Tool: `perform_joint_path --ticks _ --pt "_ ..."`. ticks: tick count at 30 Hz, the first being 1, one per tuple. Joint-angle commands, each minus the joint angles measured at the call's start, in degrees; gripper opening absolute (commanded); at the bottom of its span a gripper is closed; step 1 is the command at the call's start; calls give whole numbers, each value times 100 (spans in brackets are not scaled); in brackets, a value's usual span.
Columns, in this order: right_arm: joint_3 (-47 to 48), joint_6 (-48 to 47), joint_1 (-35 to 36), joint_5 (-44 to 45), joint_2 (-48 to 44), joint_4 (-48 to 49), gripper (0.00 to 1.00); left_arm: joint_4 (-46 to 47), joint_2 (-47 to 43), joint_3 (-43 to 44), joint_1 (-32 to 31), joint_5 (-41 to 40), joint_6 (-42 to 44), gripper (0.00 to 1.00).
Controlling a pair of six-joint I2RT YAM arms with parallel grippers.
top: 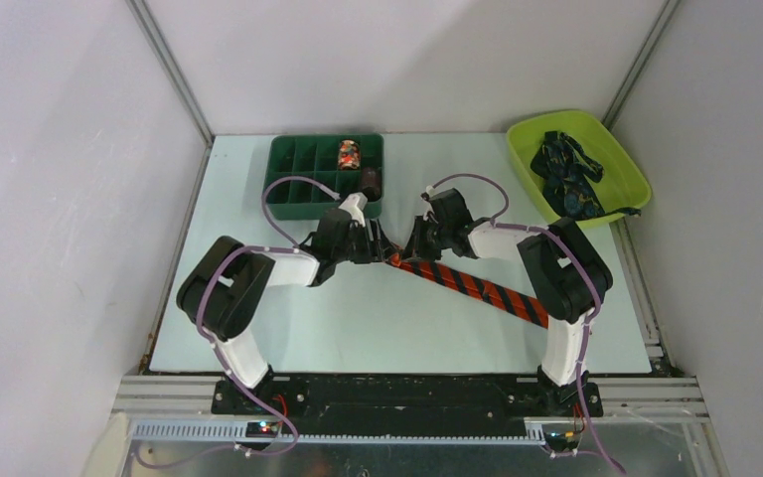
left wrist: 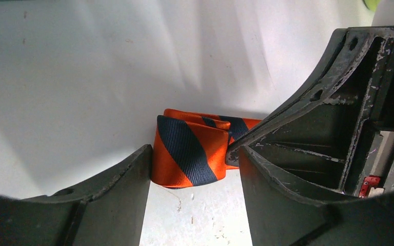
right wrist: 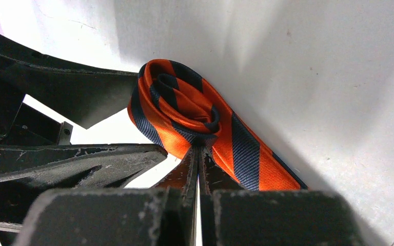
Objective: Roll the ties
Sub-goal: Roll the tie at the center of the board.
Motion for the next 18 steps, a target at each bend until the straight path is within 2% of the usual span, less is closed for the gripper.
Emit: perform_joint_path --ticks 1,13,18 --pt "200 59 -40 96 90 13 0 426 112 0 28 308 -81 66" --pt "196 60 -83 179 97 -61 0 436 218 18 25 373 -49 62" --pt "197 68 -99 180 105 -62 0 444 201 21 25 384 -46 56"
